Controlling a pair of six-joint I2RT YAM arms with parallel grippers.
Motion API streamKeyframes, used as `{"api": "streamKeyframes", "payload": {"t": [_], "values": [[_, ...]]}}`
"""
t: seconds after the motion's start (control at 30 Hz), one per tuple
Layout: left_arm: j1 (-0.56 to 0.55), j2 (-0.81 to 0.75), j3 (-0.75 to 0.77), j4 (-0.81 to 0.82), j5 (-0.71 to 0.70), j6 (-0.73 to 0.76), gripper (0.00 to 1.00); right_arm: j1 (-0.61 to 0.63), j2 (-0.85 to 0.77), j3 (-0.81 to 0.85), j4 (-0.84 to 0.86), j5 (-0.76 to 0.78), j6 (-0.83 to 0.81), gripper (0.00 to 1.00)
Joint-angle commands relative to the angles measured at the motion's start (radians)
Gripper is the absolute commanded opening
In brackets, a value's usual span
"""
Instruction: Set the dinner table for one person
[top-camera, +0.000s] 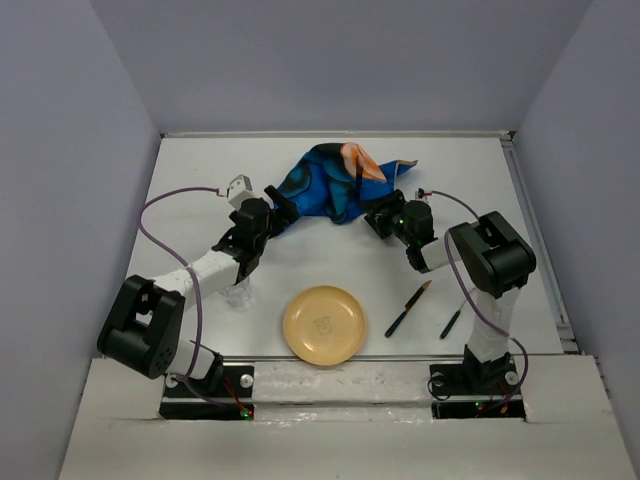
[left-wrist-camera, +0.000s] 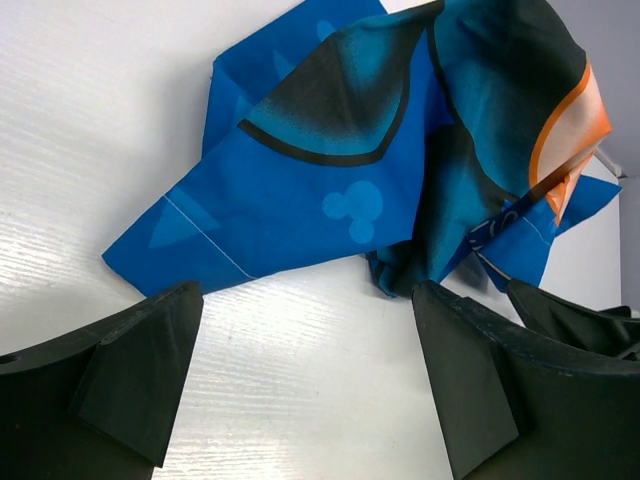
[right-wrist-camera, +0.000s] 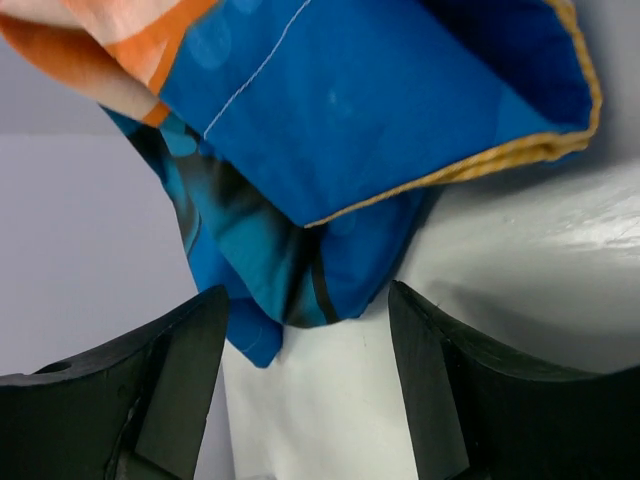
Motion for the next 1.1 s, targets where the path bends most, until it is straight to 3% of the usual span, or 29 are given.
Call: {"api": "streamKeyframes", "payload": {"t": [0.0, 0.57, 0.8, 1.07], "values": [[0.007, -0.019, -0.023, 0.069, -0.011, 0.008, 0.96, -0.001, 0.024, 0.049, 0.187, 0.081, 0.025, 0.66], [0.01, -0.005, -0.037, 0.083, 0.018, 0.003, 0.95, -0.001, 0.119, 0.144, 0.198, 0.17, 0.031, 0.63], [0.011, 0.011, -0.052, 0.099, 0.014, -0.007, 0.93, -0.001, 0.093, 0.094, 0.216, 0.218, 0.034, 0.25], [0.011, 0.005, -0.075, 0.099, -0.012, -0.003, 0.9, -0.019, 0.045, 0.045, 0.259, 0.23, 0.011, 0.1]]}}
